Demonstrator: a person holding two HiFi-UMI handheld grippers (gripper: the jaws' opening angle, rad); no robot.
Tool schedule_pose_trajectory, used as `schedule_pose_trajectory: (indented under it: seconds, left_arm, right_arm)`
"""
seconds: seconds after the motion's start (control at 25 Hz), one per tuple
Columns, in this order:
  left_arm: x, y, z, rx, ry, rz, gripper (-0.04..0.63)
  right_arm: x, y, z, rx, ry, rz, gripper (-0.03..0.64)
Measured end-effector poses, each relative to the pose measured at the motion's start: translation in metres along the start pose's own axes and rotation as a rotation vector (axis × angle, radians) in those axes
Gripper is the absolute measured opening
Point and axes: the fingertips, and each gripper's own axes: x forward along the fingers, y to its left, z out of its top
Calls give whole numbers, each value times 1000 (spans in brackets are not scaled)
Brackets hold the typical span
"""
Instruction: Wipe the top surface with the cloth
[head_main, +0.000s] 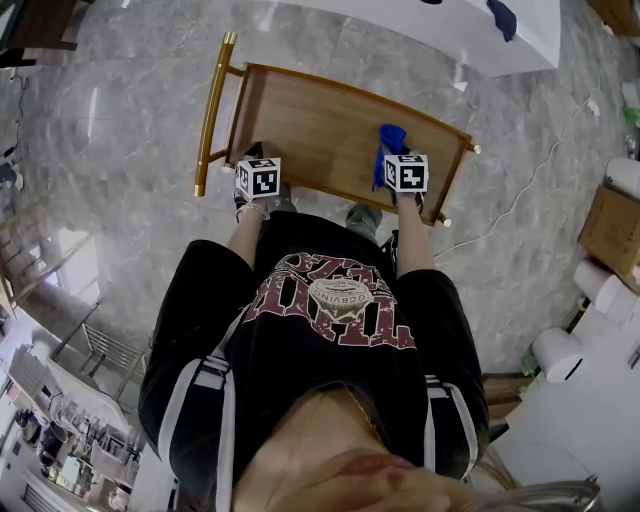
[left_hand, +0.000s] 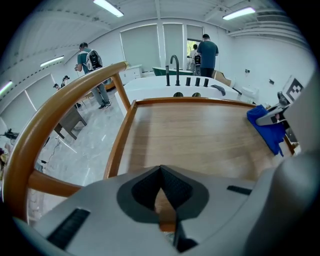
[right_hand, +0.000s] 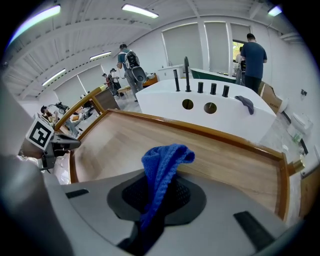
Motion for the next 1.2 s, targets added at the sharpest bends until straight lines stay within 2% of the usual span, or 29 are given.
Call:
schedule_pose_trajectory:
  seconds: [1.2]
  left_arm:
    - [-19, 19, -28, -47, 3, -33, 48]
  right_arm:
    - [47, 103, 41, -165, 35, 211, 55]
